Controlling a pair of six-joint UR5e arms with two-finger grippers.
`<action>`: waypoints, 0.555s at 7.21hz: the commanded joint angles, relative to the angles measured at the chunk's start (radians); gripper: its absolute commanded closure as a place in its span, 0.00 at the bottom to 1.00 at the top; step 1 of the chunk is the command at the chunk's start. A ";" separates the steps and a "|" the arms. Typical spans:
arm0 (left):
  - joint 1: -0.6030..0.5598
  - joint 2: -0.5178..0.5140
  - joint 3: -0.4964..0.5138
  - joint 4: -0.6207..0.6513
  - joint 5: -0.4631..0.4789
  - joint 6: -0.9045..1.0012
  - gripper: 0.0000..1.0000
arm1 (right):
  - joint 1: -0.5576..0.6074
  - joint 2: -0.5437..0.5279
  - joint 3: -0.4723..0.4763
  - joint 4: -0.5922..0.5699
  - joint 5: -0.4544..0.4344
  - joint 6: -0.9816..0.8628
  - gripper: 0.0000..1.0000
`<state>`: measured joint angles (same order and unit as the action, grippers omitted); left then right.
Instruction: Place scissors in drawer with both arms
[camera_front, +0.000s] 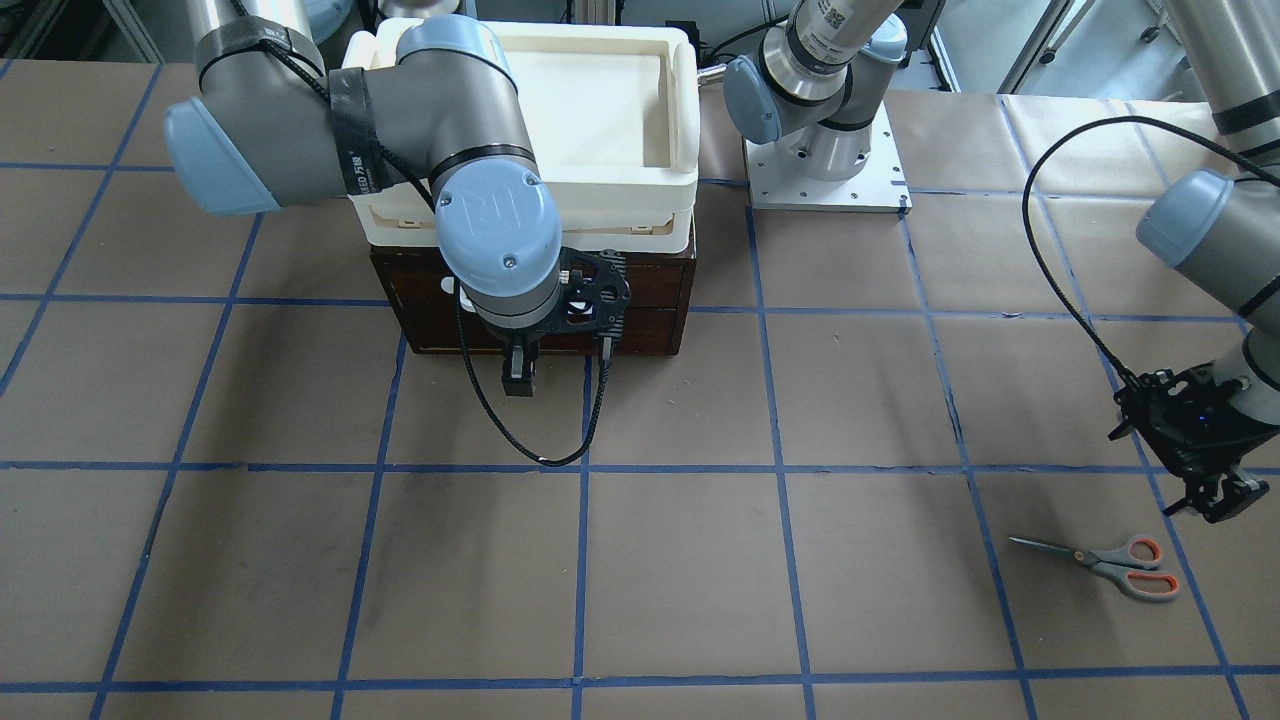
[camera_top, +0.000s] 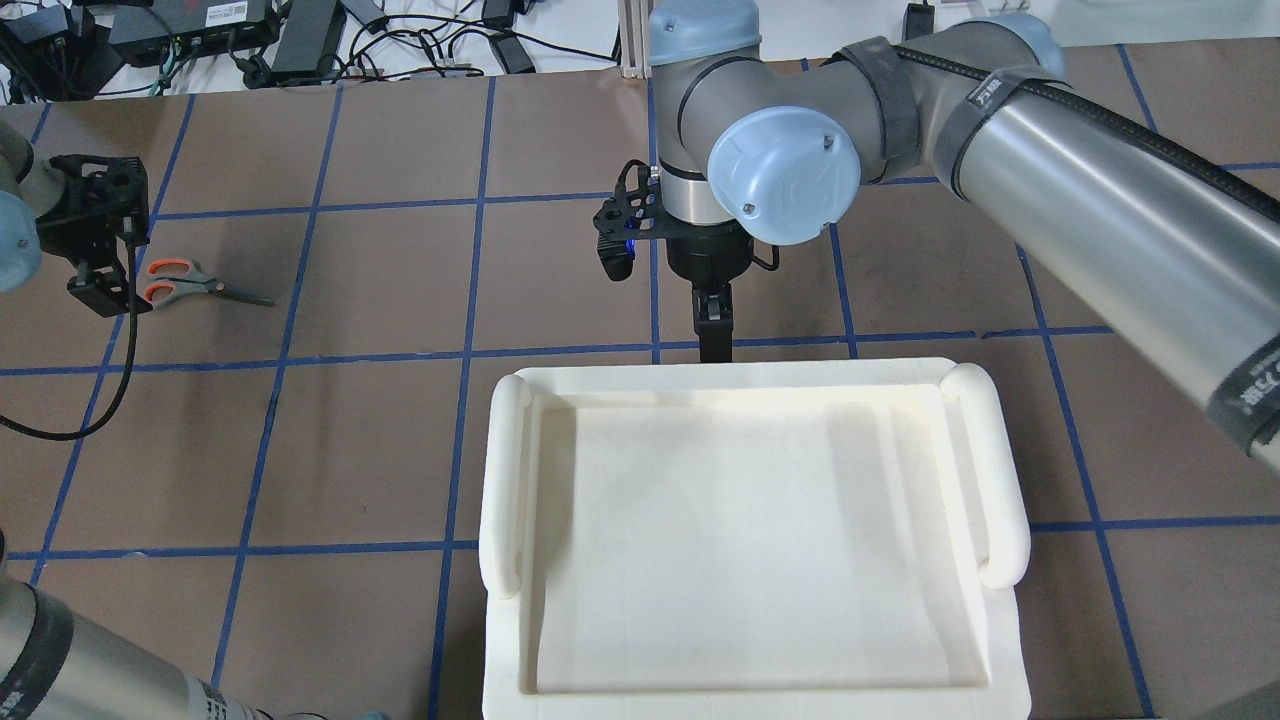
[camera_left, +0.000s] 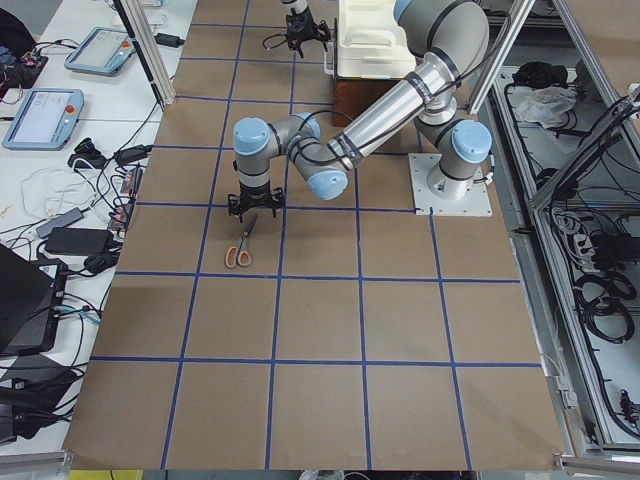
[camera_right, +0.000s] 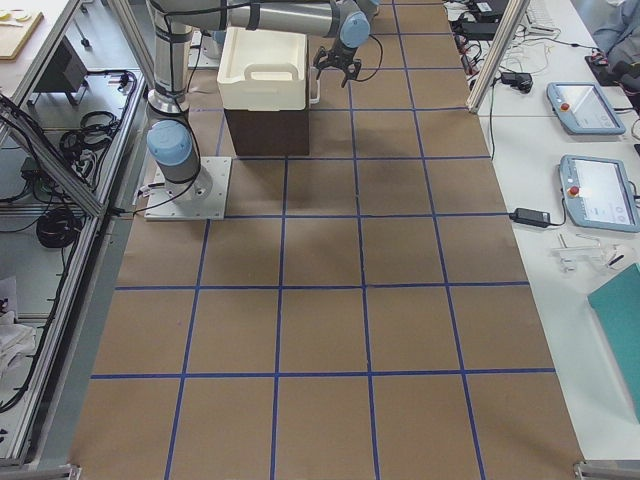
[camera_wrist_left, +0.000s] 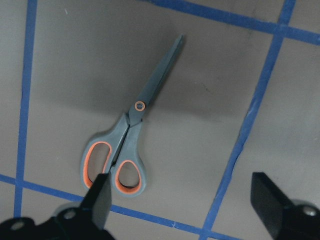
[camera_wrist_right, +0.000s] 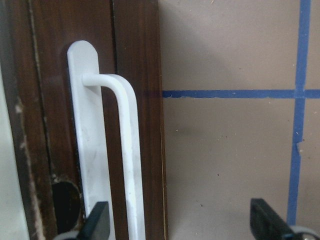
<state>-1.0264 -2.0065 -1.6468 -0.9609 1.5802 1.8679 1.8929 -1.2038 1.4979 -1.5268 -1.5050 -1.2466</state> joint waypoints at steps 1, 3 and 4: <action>0.014 -0.069 0.027 0.025 -0.046 0.062 0.00 | 0.003 0.001 0.016 -0.004 0.003 -0.020 0.00; 0.017 -0.139 0.093 0.025 -0.046 0.150 0.00 | 0.003 0.004 0.022 -0.004 0.002 -0.019 0.00; 0.019 -0.165 0.108 0.028 -0.057 0.154 0.00 | 0.003 0.013 0.030 -0.015 0.000 -0.019 0.00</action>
<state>-1.0105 -2.1352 -1.5647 -0.9353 1.5325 2.0005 1.8959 -1.1984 1.5200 -1.5329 -1.5032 -1.2652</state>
